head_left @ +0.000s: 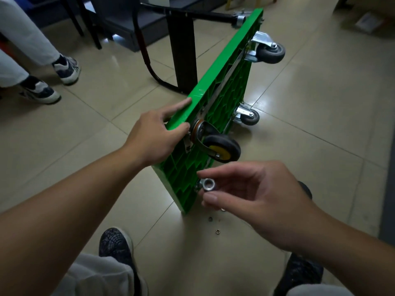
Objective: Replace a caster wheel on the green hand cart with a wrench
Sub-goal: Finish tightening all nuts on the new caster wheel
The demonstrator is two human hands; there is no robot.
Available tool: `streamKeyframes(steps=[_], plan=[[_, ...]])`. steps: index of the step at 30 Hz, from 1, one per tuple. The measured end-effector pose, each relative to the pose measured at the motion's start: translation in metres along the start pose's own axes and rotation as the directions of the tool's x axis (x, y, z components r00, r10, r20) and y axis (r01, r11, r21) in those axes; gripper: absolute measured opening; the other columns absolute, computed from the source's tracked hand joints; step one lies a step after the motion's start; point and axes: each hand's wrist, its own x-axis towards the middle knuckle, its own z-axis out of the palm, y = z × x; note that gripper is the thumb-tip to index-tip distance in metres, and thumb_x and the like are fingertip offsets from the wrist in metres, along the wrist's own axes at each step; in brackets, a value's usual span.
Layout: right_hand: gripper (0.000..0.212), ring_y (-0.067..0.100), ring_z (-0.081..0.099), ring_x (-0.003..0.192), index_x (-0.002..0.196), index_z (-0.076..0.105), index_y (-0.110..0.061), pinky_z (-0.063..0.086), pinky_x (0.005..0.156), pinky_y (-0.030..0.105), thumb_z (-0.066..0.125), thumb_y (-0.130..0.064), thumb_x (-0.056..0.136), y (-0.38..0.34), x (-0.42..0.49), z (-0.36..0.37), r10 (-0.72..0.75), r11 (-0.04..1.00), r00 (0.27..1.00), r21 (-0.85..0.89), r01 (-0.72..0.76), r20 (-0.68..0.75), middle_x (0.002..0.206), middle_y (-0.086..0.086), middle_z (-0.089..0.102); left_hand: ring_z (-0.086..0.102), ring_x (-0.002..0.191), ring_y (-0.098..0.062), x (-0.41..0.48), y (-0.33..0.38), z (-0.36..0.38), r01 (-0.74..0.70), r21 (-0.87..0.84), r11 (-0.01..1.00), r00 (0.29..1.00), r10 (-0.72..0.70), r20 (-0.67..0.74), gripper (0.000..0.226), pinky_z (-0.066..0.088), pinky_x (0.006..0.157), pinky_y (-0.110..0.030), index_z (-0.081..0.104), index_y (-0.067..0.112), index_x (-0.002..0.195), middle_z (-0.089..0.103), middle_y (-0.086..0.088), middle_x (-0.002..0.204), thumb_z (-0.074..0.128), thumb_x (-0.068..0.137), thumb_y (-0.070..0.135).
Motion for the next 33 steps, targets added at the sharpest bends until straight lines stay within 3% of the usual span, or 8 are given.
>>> streamKeyframes(steps=[3, 5, 14, 17, 20, 23, 28, 33], plan=[[0.029, 0.019, 0.074, 0.087, 0.104, 0.078, -0.016, 0.060, 0.083, 0.032, 0.081, -0.002, 0.079, 0.000, 0.006, -0.004, -0.098, 0.984, 0.995, -0.148, 0.097, -0.003, 0.092, 0.003, 0.077, 0.073, 0.099, -0.018, 0.001, 0.000, 0.000, 0.001, -0.007, 1.000, 1.000, -0.001, -0.005, 0.054, 0.061, 0.082, -0.053, 0.046, 0.068, 0.136, 0.069, 0.006, 0.127, 0.064, 0.089, 0.048], [0.028, 0.023, 0.071, 0.092, 0.105, 0.078, -0.016, 0.059, 0.081, 0.032, 0.081, -0.004, 0.080, 0.003, 0.009, -0.006, -0.165, 0.962, 0.986, -0.218, 0.163, 0.006, 0.097, 0.002, 0.072, 0.073, 0.098, -0.018, 0.001, 0.000, 0.001, 0.005, -0.001, 1.000, 1.000, -0.005, 0.001, 0.054, 0.062, 0.079, -0.052, 0.046, 0.067, 0.137, 0.069, 0.005, 0.126, 0.063, 0.089, 0.049], [0.019, 0.021, 0.071, 0.088, 0.104, 0.079, -0.016, 0.059, 0.079, 0.034, 0.074, -0.016, 0.086, 0.011, 0.023, -0.010, -0.147, 0.970, 0.989, -0.201, 0.139, -0.023, 0.095, 0.004, 0.072, 0.071, 0.103, -0.018, 0.000, 0.001, -0.001, -0.002, 0.034, 0.999, 1.000, 0.002, 0.001, 0.055, 0.060, 0.083, -0.053, 0.045, 0.062, 0.141, 0.066, 0.005, 0.132, 0.060, 0.090, 0.048], [0.019, 0.017, 0.070, 0.075, 0.102, 0.079, -0.013, 0.057, 0.071, 0.026, 0.069, -0.015, 0.086, 0.008, 0.022, -0.009, -0.040, 0.999, 0.999, -0.027, 0.039, -0.031, 0.085, 0.008, 0.074, 0.071, 0.102, -0.018, 0.000, 0.000, -0.001, -0.003, 0.050, 0.999, 1.000, 0.003, -0.001, 0.054, 0.060, 0.081, -0.054, 0.046, 0.059, 0.143, 0.065, 0.004, 0.133, 0.064, 0.096, 0.040], [0.022, 0.022, 0.067, 0.071, 0.103, 0.075, -0.006, 0.057, 0.068, 0.027, 0.068, -0.013, 0.084, 0.006, 0.020, -0.005, 0.067, 0.976, 0.997, 0.208, -0.059, -0.031, 0.084, 0.015, 0.073, 0.070, 0.101, -0.020, 0.000, 0.000, -0.002, -0.005, 0.056, 0.998, 1.000, 0.005, -0.001, 0.053, 0.060, 0.080, -0.054, 0.046, 0.058, 0.144, 0.065, 0.004, 0.133, 0.064, 0.097, 0.038], [0.021, 0.023, 0.068, 0.069, 0.099, 0.073, 0.000, 0.059, 0.066, 0.026, 0.069, -0.011, 0.082, 0.004, 0.018, -0.003, 0.086, 0.969, 0.993, 0.240, -0.064, -0.081, 0.083, 0.018, 0.073, 0.070, 0.101, -0.023, -0.001, 0.000, -0.001, -0.007, 0.054, 0.999, 1.000, 0.006, 0.005, 0.053, 0.060, 0.078, -0.054, 0.046, 0.058, 0.144, 0.066, 0.003, 0.129, 0.063, 0.097, 0.040], [0.023, 0.016, 0.071, 0.070, 0.096, 0.076, -0.007, 0.057, 0.066, 0.020, 0.079, 0.003, 0.075, 0.009, 0.018, -0.006, 0.082, 0.993, 0.985, 0.100, -0.068, -0.150, 0.082, 0.012, 0.075, 0.070, 0.102, -0.025, -0.001, 0.002, -0.002, 0.000, 0.041, 0.999, 1.000, 0.000, 0.005, 0.055, 0.061, 0.075, -0.053, 0.045, 0.061, 0.141, 0.065, 0.007, 0.128, 0.060, 0.091, 0.047], [0.027, 0.012, 0.072, 0.075, 0.096, 0.076, -0.019, 0.059, 0.074, 0.023, 0.082, -0.001, 0.078, 0.023, 0.019, -0.006, -0.107, 0.958, 0.975, -0.283, 0.049, -0.194, 0.083, -0.005, 0.075, 0.068, 0.103, -0.020, 0.000, 0.000, -0.001, 0.005, 0.033, 0.999, 1.000, -0.005, 0.009, 0.053, 0.062, 0.078, -0.051, 0.046, 0.058, 0.143, 0.060, 0.006, 0.138, 0.063, 0.097, 0.039]])
